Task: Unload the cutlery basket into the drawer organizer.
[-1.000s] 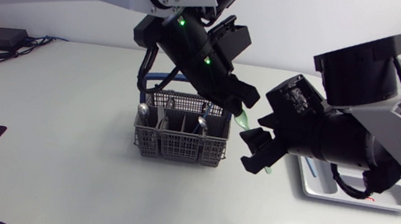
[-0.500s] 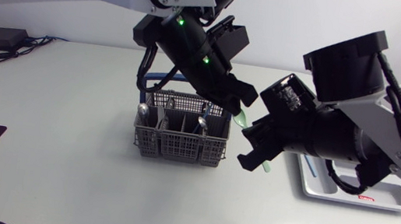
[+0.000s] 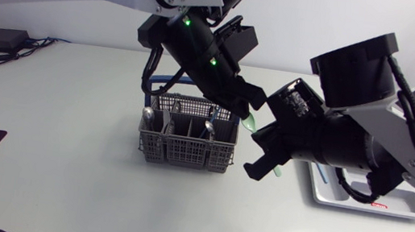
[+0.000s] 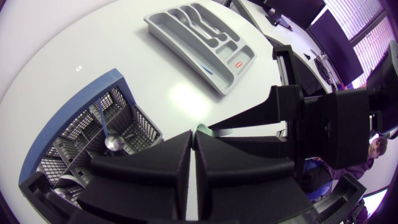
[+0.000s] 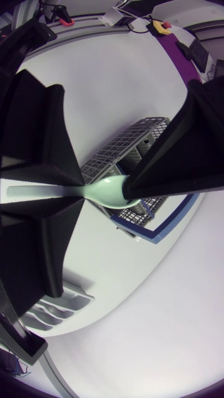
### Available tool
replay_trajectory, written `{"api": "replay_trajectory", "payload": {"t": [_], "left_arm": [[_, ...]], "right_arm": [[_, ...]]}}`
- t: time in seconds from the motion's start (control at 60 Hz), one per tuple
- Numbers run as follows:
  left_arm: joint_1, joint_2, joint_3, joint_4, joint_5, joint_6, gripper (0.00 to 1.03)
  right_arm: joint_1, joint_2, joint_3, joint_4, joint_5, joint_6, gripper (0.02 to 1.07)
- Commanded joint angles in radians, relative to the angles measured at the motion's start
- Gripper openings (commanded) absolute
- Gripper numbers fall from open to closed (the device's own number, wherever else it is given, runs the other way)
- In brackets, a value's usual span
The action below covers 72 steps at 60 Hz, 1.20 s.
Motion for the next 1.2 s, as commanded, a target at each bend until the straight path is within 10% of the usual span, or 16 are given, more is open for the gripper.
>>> {"api": "replay_trajectory", "payload": {"t": [0.0, 0.333, 0.633, 0.983, 1.183], "left_arm": [[0.01, 0.015, 0.035, -0.017, 0.016, -0.016, 0.07], [0.029, -0.002, 0.053, -0.011, 0.016, -0.008, 0.89], [0.102, -0.048, 0.049, 0.063, 0.001, 0.062, 0.91], [0.139, -0.164, -0.086, 0.098, -0.055, 0.268, 0.91], [0.15, -0.2, -0.171, 0.115, -0.061, 0.298, 0.91]], "right_arm": [[0.002, 0.01, -0.016, -0.005, 0.01, 0.0, 0.16], [0.005, -0.007, -0.061, -0.002, 0.005, -0.006, 0.16], [-0.108, -0.071, -0.15, 0.004, -0.082, -0.115, 0.16], [-0.722, 0.024, -0.113, -0.121, -0.501, -0.713, 0.17], [-0.941, 0.179, -0.01, -0.194, -0.545, -1.018, 0.17]]}}
